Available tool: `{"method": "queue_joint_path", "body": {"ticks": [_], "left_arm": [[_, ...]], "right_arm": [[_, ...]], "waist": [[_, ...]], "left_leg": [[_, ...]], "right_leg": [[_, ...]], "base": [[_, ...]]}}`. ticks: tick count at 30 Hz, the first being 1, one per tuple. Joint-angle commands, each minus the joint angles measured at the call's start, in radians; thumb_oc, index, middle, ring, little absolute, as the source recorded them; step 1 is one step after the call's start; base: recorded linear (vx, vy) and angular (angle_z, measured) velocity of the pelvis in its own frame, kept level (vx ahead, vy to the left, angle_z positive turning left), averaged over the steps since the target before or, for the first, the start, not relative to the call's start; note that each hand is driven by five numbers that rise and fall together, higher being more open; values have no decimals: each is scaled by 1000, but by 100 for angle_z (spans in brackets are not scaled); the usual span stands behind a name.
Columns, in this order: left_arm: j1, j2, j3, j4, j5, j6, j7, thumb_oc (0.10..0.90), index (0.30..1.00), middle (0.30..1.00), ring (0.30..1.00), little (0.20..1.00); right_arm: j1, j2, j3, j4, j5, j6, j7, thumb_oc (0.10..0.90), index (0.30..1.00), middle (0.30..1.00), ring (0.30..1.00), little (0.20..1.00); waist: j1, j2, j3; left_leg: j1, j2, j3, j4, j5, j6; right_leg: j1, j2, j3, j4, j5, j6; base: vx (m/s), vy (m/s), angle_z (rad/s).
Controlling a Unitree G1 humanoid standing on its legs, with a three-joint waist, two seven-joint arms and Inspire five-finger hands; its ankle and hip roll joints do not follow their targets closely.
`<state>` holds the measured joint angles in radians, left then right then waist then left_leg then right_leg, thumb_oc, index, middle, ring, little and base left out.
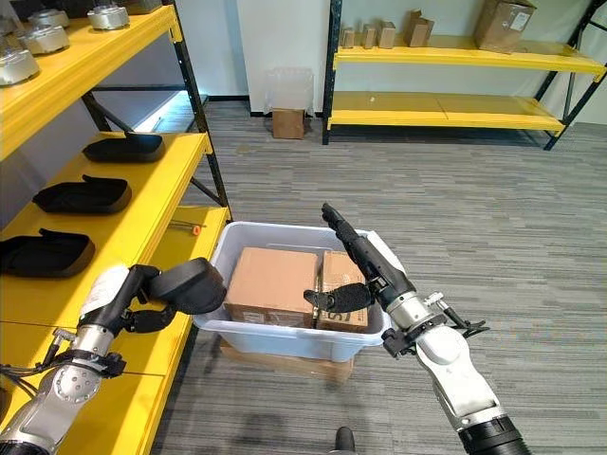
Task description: Move parts from the plastic box to the shelf.
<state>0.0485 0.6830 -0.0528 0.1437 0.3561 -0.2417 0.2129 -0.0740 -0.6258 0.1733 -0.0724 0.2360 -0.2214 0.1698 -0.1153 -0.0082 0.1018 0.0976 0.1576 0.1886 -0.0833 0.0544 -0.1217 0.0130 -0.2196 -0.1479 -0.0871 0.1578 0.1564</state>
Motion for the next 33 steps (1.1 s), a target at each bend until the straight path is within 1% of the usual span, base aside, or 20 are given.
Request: {"method": "queue_joint_path", "body": {"ticks": [1,3,8,10,11,13,16,17,18,22,27,28,30,33], "left_arm": [[-198,55,67,-55,-55,-97,93,400,300,300,300,300],[-202,64,67,-90,-51,-107,89,400,300,300,300,300],[-197,96,99,-213,-45,-126,72,400,300,300,300,300],[-192,102,107,-232,-44,-128,70,400,300,300,300,300],[-191,109,122,-272,-51,-136,69,400,300,300,300,300],[-188,114,129,-289,-54,-138,66,400,300,300,300,300],[-197,148,148,-383,-80,-153,50,400,300,300,300,300],[-197,148,148,-384,-80,-153,50,400,300,300,300,300],[-196,171,160,-426,-84,-158,49,400,300,300,300,300],[-186,198,181,-477,-78,-162,47,400,300,300,300,300],[-89,180,272,-522,-90,-161,62,400,300,300,300,300],[-85,179,275,-525,-91,-161,62,400,300,300,300,300],[-17,162,339,-543,-76,-155,72,400,300,300,300,300],[36,154,389,-561,-63,-150,79,400,300,300,300,300]], "right_arm": [[-101,-11,-47,-70,2,-93,-38,900,1000,1000,1000,1000],[-97,-11,-54,-74,-7,-95,-43,900,1000,1000,1000,1000],[-65,0,-66,-85,-9,-98,-38,900,1000,1000,1000,1000],[-58,1,-69,-89,-11,-99,-37,900,1000,1000,1000,1000],[-46,5,-74,-92,-12,-99,-35,900,1000,1000,1000,1000],[-39,5,-76,-95,-14,-99,-34,900,1000,1000,1000,1000],[-14,5,-75,-105,-14,-97,-22,900,1000,1000,1000,1000],[-14,5,-75,-105,-14,-97,-22,900,1000,1000,1000,1000],[-2,7,-78,-102,-13,-95,-23,900,1000,1000,1000,1000],[14,12,-80,-102,-9,-95,-21,900,1000,1000,1000,1000],[95,45,-126,-99,7,-91,-24,900,1000,1000,1000,1000],[97,45,-125,-101,7,-91,-23,900,1000,1000,1000,1000],[138,72,-152,-99,25,-87,-26,900,1000,1000,1000,1000],[164,97,-169,-90,37,-84,-35,900,1000,1000,1000,1000]], "waist": [[3,-8,-82],[2,-6,-82],[0,-7,-84],[0,-7,-84],[1,-8,-85],[0,-9,-85],[-1,-7,-84],[-1,-7,-84],[0,-7,-83],[0,-8,-83],[10,-5,-71],[9,-5,-72],[17,-4,-65],[27,-4,-58]], "left_leg": [[57,39,-35,-4,-63,-14],[57,38,-35,-4,-64,-14],[58,38,-34,-4,-67,-13],[57,38,-34,-4,-67,-13],[56,38,-35,-4,-67,-13],[55,37,-34,-4,-67,-13],[55,36,-37,-4,-67,-12],[55,36,-37,-4,-67,-12],[56,36,-36,-4,-68,-11],[56,36,-35,-4,-68,-12],[48,34,-46,-4,-63,-11],[48,34,-46,-4,-63,-11],[44,31,-52,-4,-63,-9],[37,24,-62,-4,-62,-6]], "right_leg": [[4,-62,41,75,-84,62],[5,-62,41,75,-83,62],[2,-63,42,73,-81,64],[2,-63,43,72,-80,63],[1,-64,43,71,-79,64],[0,-64,43,71,-79,65],[-3,-64,46,72,-79,65],[-3,-64,46,72,-79,65],[-3,-65,46,72,-78,66],[0,-65,44,70,-78,67],[4,-67,34,72,-80,66],[5,-67,33,71,-80,66],[7,-69,28,72,-81,66],[10,-75,21,69,-78,68]], "base": [[0,0,0],[0,0,0],[0,0,0],[0,0,0],[0,0,0],[0,0,0],[0,0,0],[0,0,0],[0,0,0],[0,0,0],[0,0,0],[2,4,4],[0,13,5],[-15,26,7]]}}
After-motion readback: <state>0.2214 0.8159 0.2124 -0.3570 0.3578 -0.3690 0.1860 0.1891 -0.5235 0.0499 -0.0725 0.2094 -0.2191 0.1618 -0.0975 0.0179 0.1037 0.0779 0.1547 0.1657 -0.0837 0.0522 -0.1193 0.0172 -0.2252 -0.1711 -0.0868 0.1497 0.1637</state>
